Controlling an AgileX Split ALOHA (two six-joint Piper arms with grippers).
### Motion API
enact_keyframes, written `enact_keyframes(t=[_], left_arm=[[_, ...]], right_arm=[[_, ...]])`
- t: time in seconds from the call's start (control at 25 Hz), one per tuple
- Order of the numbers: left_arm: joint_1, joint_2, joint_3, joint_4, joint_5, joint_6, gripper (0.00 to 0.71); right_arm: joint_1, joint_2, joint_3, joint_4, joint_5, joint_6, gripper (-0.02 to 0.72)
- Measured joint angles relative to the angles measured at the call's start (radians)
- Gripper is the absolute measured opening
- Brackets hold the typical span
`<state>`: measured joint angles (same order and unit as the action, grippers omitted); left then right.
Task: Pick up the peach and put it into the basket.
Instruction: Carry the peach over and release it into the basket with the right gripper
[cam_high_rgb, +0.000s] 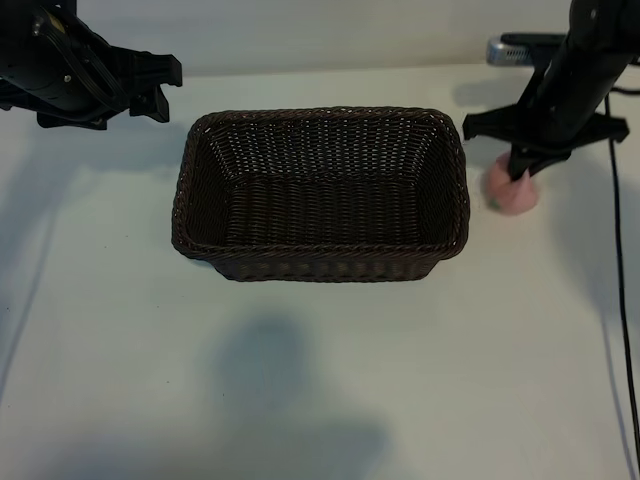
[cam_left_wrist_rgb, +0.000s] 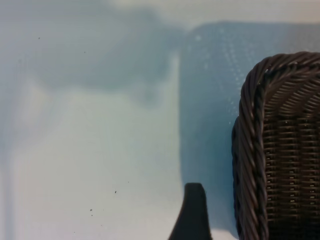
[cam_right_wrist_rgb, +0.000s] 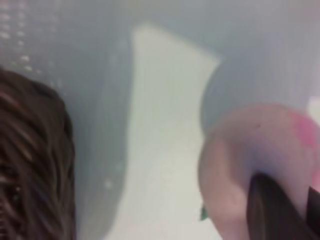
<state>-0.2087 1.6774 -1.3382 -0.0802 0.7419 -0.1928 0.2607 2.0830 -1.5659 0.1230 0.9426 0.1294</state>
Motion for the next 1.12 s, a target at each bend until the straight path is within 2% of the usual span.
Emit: enact_keyframes(t=[0.32, 0.76, 1.12], left_arm=[[0.0, 0.0, 0.0, 0.0, 0.0, 0.0, 0.585], [0.0, 0.0, 0.0, 0.0, 0.071, -0.016, 0.553], [0.0, 0.0, 0.0, -0.004, 0.15, -0.016, 0.532]], right_arm=[[0.0, -0.062, -0.116, -0.066, 0.11, 0.013, 0.038], [0.011, -0.163, -0.245, -0.069, 0.26, 0.015, 0.038], [0.155, -0.196, -0.261, -0.069, 0.279, 0.016, 0.038]])
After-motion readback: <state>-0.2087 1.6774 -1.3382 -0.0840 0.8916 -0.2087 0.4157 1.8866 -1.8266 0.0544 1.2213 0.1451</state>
